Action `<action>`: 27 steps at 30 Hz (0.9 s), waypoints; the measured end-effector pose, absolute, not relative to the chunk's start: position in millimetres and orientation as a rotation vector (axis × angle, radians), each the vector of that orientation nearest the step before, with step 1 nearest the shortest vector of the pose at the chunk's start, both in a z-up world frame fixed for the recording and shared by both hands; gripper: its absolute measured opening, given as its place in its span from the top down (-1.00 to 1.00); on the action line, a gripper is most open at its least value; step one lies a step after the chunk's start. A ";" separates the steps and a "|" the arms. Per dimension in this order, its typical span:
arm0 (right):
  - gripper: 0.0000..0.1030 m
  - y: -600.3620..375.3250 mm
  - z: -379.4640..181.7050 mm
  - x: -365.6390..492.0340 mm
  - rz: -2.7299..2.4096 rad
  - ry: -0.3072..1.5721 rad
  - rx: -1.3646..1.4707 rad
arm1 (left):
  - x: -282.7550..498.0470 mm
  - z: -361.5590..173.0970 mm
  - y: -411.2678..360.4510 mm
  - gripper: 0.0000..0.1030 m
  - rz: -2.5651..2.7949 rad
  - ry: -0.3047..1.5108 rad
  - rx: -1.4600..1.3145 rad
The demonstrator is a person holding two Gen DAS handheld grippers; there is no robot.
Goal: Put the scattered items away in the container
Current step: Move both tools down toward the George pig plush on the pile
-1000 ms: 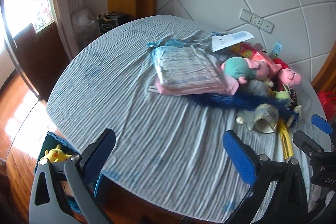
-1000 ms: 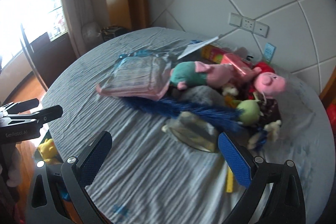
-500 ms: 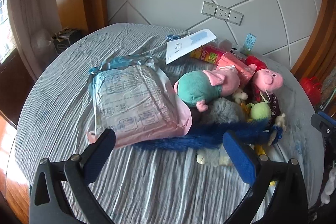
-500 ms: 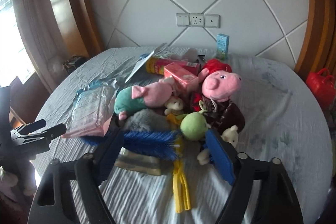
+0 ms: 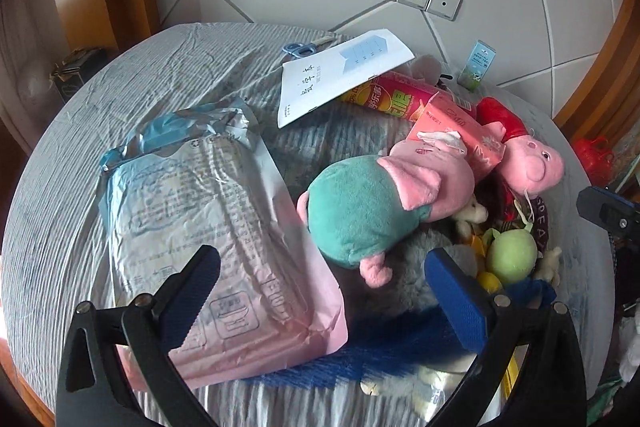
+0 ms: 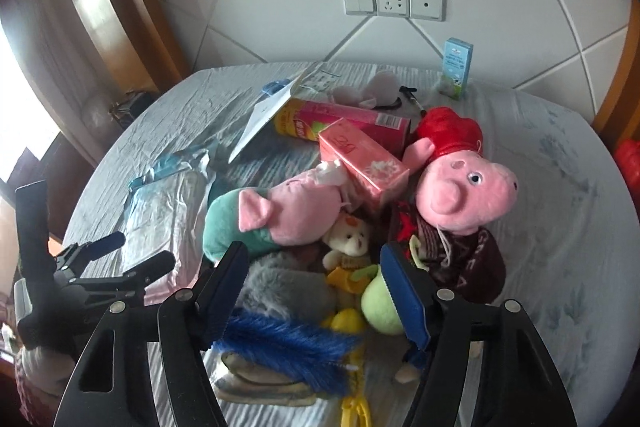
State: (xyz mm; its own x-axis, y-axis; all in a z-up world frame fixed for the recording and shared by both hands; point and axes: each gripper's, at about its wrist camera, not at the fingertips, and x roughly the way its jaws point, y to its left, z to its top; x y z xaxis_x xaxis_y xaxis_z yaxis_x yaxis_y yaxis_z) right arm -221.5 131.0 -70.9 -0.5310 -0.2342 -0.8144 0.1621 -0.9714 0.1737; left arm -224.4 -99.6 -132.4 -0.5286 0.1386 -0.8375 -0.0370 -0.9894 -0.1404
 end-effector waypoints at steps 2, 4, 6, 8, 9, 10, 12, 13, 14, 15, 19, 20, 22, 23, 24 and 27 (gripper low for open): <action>-0.18 129.7 -80.9 -240.6 -2.538 -0.132 1.427 | -234.0 -140.2 -95.9 -1.00 2.641 -0.144 -1.497; 0.00 129.5 -92.4 -255.1 -2.501 -0.176 1.472 | -243.4 -148.2 -92.2 -1.00 2.625 -0.127 -1.524; 0.04 127.1 -104.3 -267.6 -2.478 -0.189 1.504 | -250.8 -155.7 -89.2 -1.00 2.616 -0.115 -1.538; 0.04 124.8 -113.9 -277.0 -2.462 -0.199 1.525 | -258.6 -163.3 -86.6 -1.00 2.608 -0.103 -1.554; 0.04 123.8 -118.0 -281.1 -2.455 -0.205 1.534 | -262.5 -166.7 -85.8 -1.00 2.607 -0.097 -1.561; 0.03 122.8 -122.2 -285.2 -2.447 -0.211 1.544 | -266.1 -170.3 -85.2 -1.00 2.604 -0.091 -1.568; 0.02 121.9 -130.5 -294.5 -2.435 -0.232 1.564 | -272.6 -177.1 -83.9 -1.00 2.589 -0.093 -1.576; 0.00 121.8 -135.0 -299.3 -2.426 -0.252 1.572 | -275.7 -180.4 -83.1 -1.00 2.581 -0.095 -1.581; -0.02 121.7 -138.5 -303.2 -2.418 -0.269 1.579 | -278.7 -184.2 -81.8 -1.00 2.571 -0.094 -1.588; -0.10 121.6 -141.9 -307.1 -2.410 -0.286 1.586 | -281.8 -187.9 -80.4 -1.00 2.560 -0.093 -1.596; -0.20 117.7 -155.5 -321.5 -2.367 -0.335 1.613 | -291.1 -201.5 -73.7 -1.00 2.519 -0.085 -1.619; -0.20 115.3 -158.5 -324.2 -2.355 -0.336 1.622 | -293.0 -204.2 -72.6 -1.00 2.508 -0.091 -1.619; -0.20 110.4 -165.6 -329.0 -2.348 -0.318 1.641 | -295.8 -208.8 -70.6 -1.00 2.488 -0.098 -1.618; -0.20 107.8 -169.3 -331.2 -2.349 -0.302 1.654 | -296.0 -210.3 -69.0 -1.00 2.478 -0.097 -1.616; -0.23 106.3 -173.0 -332.9 -2.352 -0.288 1.663 | -296.1 -211.7 -67.3 -1.00 2.468 -0.096 -1.615; -0.23 104.2 -179.8 -338.3 -2.355 -0.265 1.680 | -297.2 -216.2 -64.5 -1.00 2.450 -0.106 -1.613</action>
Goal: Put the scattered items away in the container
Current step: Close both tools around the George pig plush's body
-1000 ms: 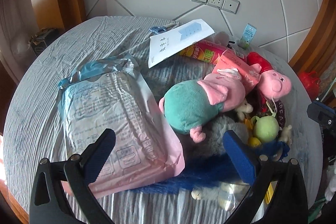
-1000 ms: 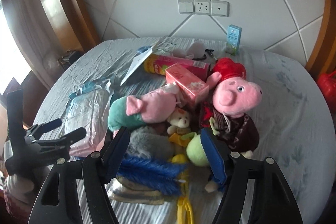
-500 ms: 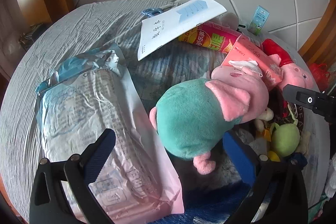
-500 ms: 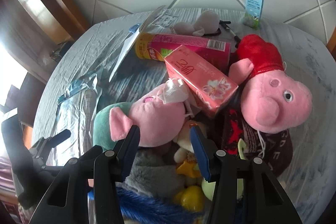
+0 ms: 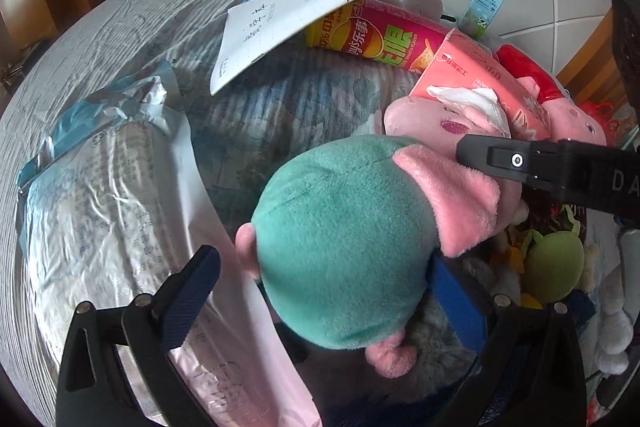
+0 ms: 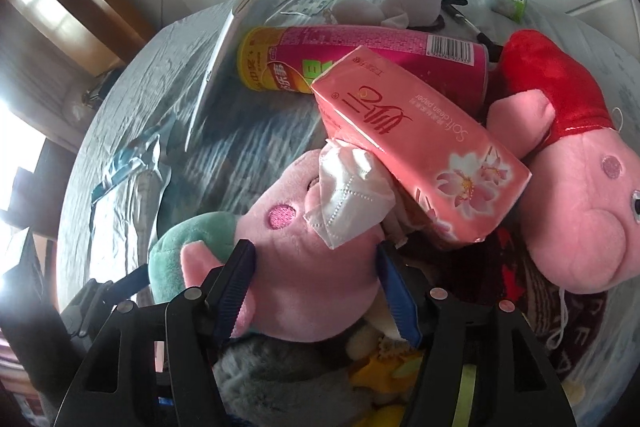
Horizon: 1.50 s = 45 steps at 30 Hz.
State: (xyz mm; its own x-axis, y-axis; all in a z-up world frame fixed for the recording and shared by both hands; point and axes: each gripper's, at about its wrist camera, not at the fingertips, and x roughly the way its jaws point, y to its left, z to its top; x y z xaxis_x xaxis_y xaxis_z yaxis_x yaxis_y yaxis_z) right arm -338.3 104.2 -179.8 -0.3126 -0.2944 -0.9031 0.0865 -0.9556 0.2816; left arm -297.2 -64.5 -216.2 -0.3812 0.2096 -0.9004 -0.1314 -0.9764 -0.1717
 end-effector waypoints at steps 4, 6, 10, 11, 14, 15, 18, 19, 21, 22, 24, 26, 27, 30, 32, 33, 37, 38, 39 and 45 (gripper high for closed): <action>-0.50 110.1 -191.4 -347.6 -2.347 -0.329 1.706 | -299.1 -218.9 -66.3 -1.00 2.437 -0.139 -1.605; -0.71 116.3 -203.3 -353.1 -2.315 -0.404 1.732 | -299.4 -219.5 -66.5 -1.00 2.437 -0.134 -1.599; -0.75 117.3 -213.1 -357.4 -2.296 -0.422 1.715 | -302.1 -222.4 -65.4 -1.00 2.434 -0.141 -1.596; -0.75 114.8 -212.4 -357.5 -2.298 -0.403 1.711 | -302.9 -223.4 -64.5 -1.00 2.433 -0.146 -1.599; -0.74 112.5 -216.2 -360.1 -2.286 -0.409 1.710 | -305.5 -226.4 -59.6 -1.00 2.423 -0.151 -1.603; -0.74 113.6 -217.7 -360.4 -2.283 -0.420 1.706 | -306.2 -227.3 -58.0 -1.00 2.420 -0.149 -1.600; -0.74 116.2 -221.4 -361.3 -2.277 -0.445 1.692 | -308.4 -229.8 -55.9 -1.00 2.411 -0.155 -1.587; -0.74 116.6 -222.0 -361.8 -2.277 -0.449 1.688 | -309.5 -231.1 -56.1 -1.00 2.403 -0.171 -1.585; -0.74 116.2 -224.2 -364.1 -2.272 -0.451 1.686 | -311.6 -233.7 -56.6 -0.93 2.383 -0.215 -1.583; -0.74 116.1 -225.3 -365.3 -2.270 -0.453 1.685 | -311.7 -233.3 -55.8 -0.88 2.378 -0.228 -1.581; -0.73 114.9 -223.7 -365.3 -2.275 -0.444 1.684 | -309.5 -229.2 -53.2 -0.67 2.381 -0.227 -1.573; -0.44 113.1 -214.4 -360.2 -2.284 -0.428 1.653 | -303.5 -220.5 -50.1 -0.51 2.396 -0.196 -1.564; -0.36 111.4 -206.7 -355.7 -2.297 -0.404 1.636 | -299.3 -214.8 -49.1 -0.49 2.405 -0.176 -1.566; -0.33 104.5 -182.0 -336.8 -2.341 -0.306 1.575 | -283.0 -192.5 -47.5 -0.49 2.447 -0.090 -1.536; -0.33 107.1 -166.8 -325.7 -2.342 -0.319 1.532 | -267.7 -172.0 -48.0 -0.49 2.468 -0.066 -1.483; -0.32 107.6 -156.8 -317.9 -2.349 -0.315 1.500 | -260.0 -161.6 -48.3 -0.49 2.479 -0.056 -1.457; -0.31 107.7 -117.9 -287.1 -2.378 -0.289 1.373 | -227.2 -121.9 -48.9 -0.49 2.533 0.020 -1.344; -0.31 106.0 -109.0 -279.6 -2.388 -0.276 1.344 | -219.7 -113.5 -48.5 -0.49 2.547 0.042 -1.318; -0.30 104.4 -100.0 -272.2 -2.398 -0.263 1.314 | -214.4 -106.5 -47.1 -0.49 2.559 0.057 -1.298; -0.26 98.0 -73.9 -239.0 -2.422 -0.218 1.240 | -181.3 -85.6 -47.3 -0.49 2.589 0.125 -1.235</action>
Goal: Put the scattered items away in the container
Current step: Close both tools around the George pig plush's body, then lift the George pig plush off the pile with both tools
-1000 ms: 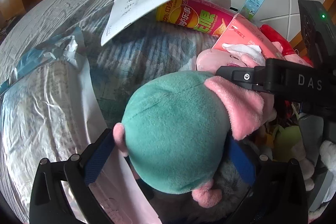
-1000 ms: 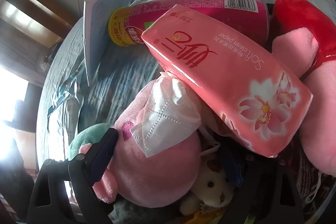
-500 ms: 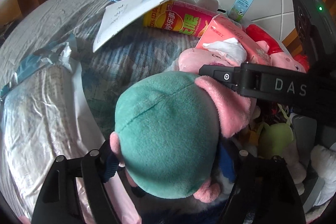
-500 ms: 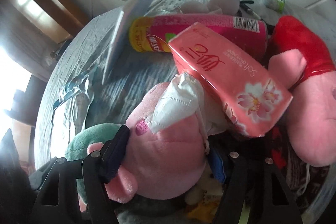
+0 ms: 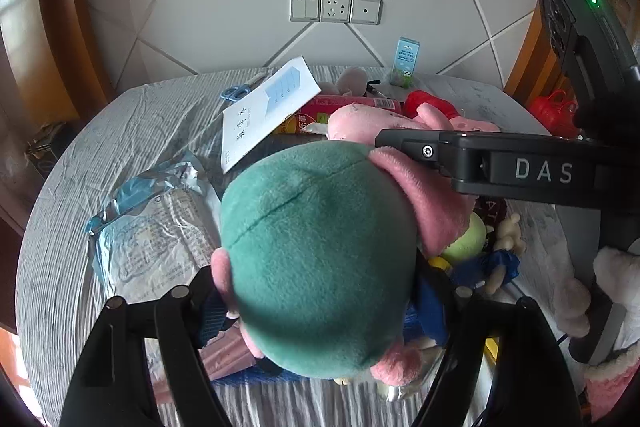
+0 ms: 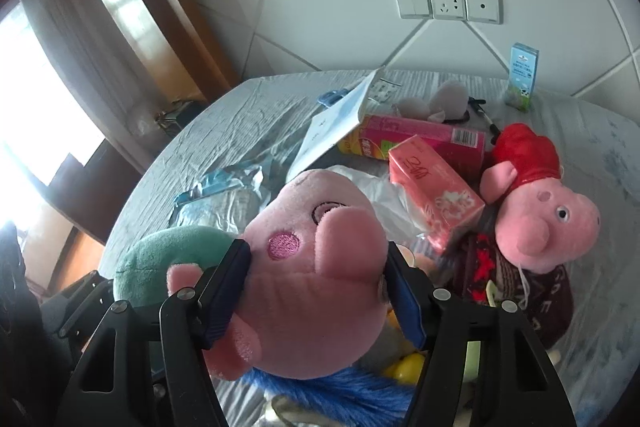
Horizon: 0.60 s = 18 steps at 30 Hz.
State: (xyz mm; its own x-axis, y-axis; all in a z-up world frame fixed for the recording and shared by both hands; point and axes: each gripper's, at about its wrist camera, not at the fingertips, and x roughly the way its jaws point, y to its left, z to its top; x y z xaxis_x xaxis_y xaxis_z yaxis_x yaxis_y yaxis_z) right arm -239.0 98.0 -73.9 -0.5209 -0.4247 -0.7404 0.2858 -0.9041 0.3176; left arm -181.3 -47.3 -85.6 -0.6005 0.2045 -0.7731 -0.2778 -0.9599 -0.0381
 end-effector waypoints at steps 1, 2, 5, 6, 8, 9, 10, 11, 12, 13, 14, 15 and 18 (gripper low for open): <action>-0.24 98.1 -72.9 -233.8 -2.419 -0.218 1.236 | -176.4 -85.3 -47.8 -0.49 2.588 0.134 -1.234; -0.24 98.6 -73.8 -228.7 -2.416 -0.214 1.235 | -171.5 -85.1 -48.4 -0.49 2.586 0.144 -1.235; -0.24 98.9 -76.3 -216.3 -2.405 -0.207 1.248 | -159.7 -87.0 -50.2 -0.49 2.576 0.153 -1.240; -0.23 99.3 -78.0 -213.1 -2.400 -0.204 1.259 | -156.3 -89.4 -50.1 -0.49 2.569 0.153 -1.243; -0.23 100.7 -82.8 -207.0 -2.388 -0.198 1.293 | -152.3 -100.0 -50.6 -0.49 2.542 0.156 -1.270; -0.22 100.8 -87.2 -204.1 -2.379 -0.188 1.324 | -150.3 -105.4 -50.8 -0.49 2.527 0.157 -1.284; -0.21 100.8 -93.7 -201.9 -2.366 -0.179 1.361 | -149.8 -113.9 -51.2 -0.49 2.509 0.149 -1.311; -0.21 100.8 -101.5 -199.7 -2.345 -0.175 1.397 | -150.1 -124.4 -51.3 -0.49 2.489 0.140 -1.345; -0.21 101.2 -111.2 -198.7 -2.325 -0.174 1.434 | -150.9 -134.7 -51.3 -0.49 2.466 0.132 -1.377; -0.21 101.9 -122.2 -199.1 -2.305 -0.179 1.474 | -151.2 -143.8 -50.6 -0.49 2.450 0.126 -1.399; -0.21 103.6 -131.7 -200.2 -2.287 -0.195 1.503 | -151.5 -152.8 -49.9 -0.49 2.434 0.122 -1.419; -0.21 106.2 -138.8 -201.9 -2.274 -0.218 1.516 | -150.2 -158.4 -48.3 -0.50 2.430 0.133 -1.428; -0.21 108.9 -143.7 -206.2 -2.267 -0.239 1.526 | -152.8 -168.8 -47.5 -0.52 2.411 0.141 -1.451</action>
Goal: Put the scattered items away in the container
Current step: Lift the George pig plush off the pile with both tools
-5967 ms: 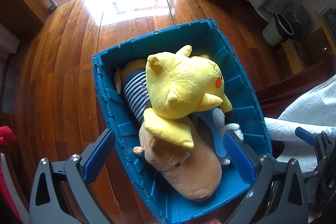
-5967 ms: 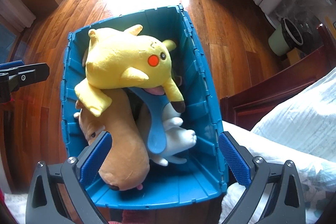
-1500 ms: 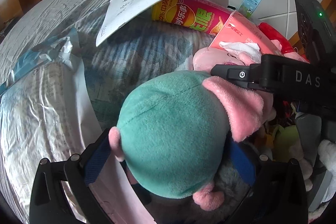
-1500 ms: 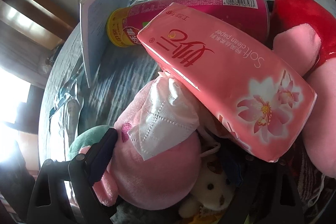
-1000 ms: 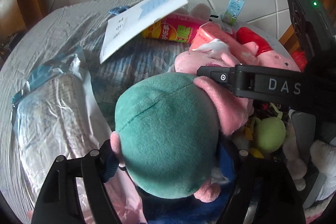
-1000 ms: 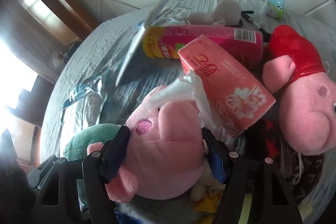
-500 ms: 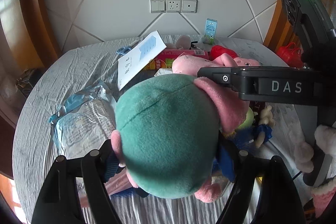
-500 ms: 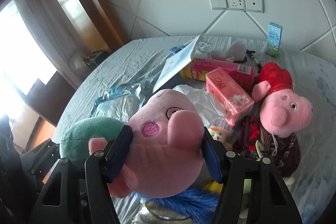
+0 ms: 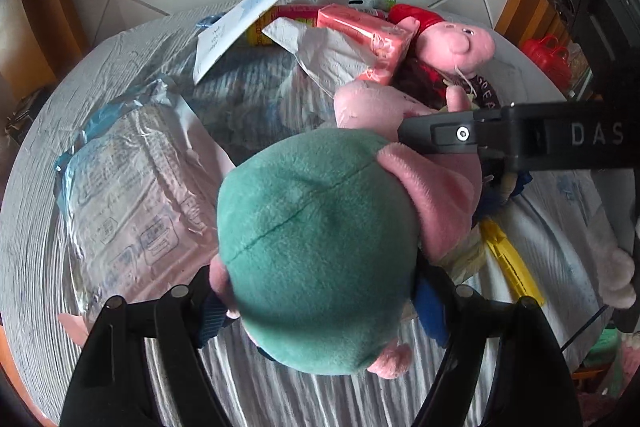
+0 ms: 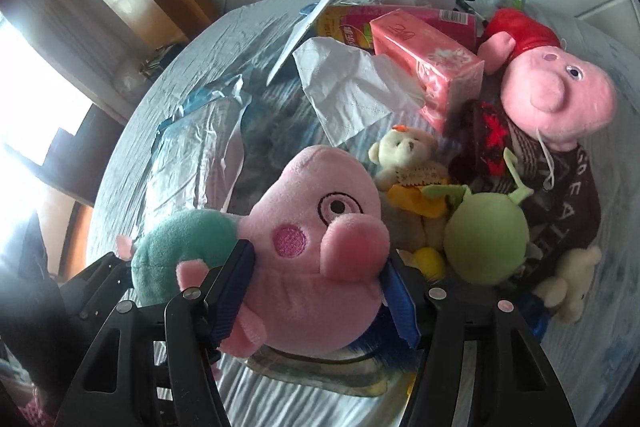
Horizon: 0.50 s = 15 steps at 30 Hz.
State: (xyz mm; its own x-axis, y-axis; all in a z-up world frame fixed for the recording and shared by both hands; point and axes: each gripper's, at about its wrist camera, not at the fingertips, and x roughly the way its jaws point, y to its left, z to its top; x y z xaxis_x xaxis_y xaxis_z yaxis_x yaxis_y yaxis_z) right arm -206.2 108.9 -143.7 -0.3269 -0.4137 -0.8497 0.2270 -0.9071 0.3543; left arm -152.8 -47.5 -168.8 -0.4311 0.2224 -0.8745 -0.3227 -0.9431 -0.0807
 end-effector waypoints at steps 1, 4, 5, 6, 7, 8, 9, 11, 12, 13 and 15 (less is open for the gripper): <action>-0.22 109.5 -143.9 -208.5 -2.267 -0.244 1.527 | -154.3 -170.8 -48.4 -0.52 2.410 0.141 -1.454; -0.30 112.3 -147.2 -217.0 -2.256 -0.274 1.536 | -157.4 -173.5 -50.2 -0.52 2.402 0.130 -1.453; -0.32 112.5 -149.6 -220.4 -2.250 -0.280 1.545 | -158.3 -174.1 -50.6 -0.53 2.399 0.128 -1.452; -0.41 111.9 -151.6 -224.1 -2.242 -0.280 1.553 | -158.7 -174.5 -50.8 -0.53 2.395 0.129 -1.448; -0.55 111.3 -153.5 -227.7 -2.234 -0.281 1.562 | -159.0 -174.9 -51.0 -0.54 2.391 0.131 -1.443; -0.61 109.2 -155.2 -231.0 -2.226 -0.273 1.567 | -159.9 -175.5 -51.7 -0.54 2.386 0.128 -1.443; -0.65 107.3 -158.4 -235.6 -2.210 -0.276 1.576 | -160.7 -176.0 -52.8 -0.54 2.381 0.122 -1.441; -0.65 104.1 -167.2 -244.3 -2.176 -0.295 1.599 | -162.9 -177.6 -55.7 -0.56 2.375 0.093 -1.448; -0.65 102.8 -172.6 -248.3 -2.156 -0.311 1.615 | -164.5 -178.8 -57.3 -0.56 2.373 0.073 -1.456; -0.63 101.5 -178.0 -252.2 -2.137 -0.326 1.630 | -166.0 -180.0 -58.9 -0.56 2.378 0.044 -1.466; -0.48 100.7 -183.7 -253.9 -2.111 -0.371 1.621 | -167.6 -179.8 -60.7 -0.55 2.392 -0.003 -1.480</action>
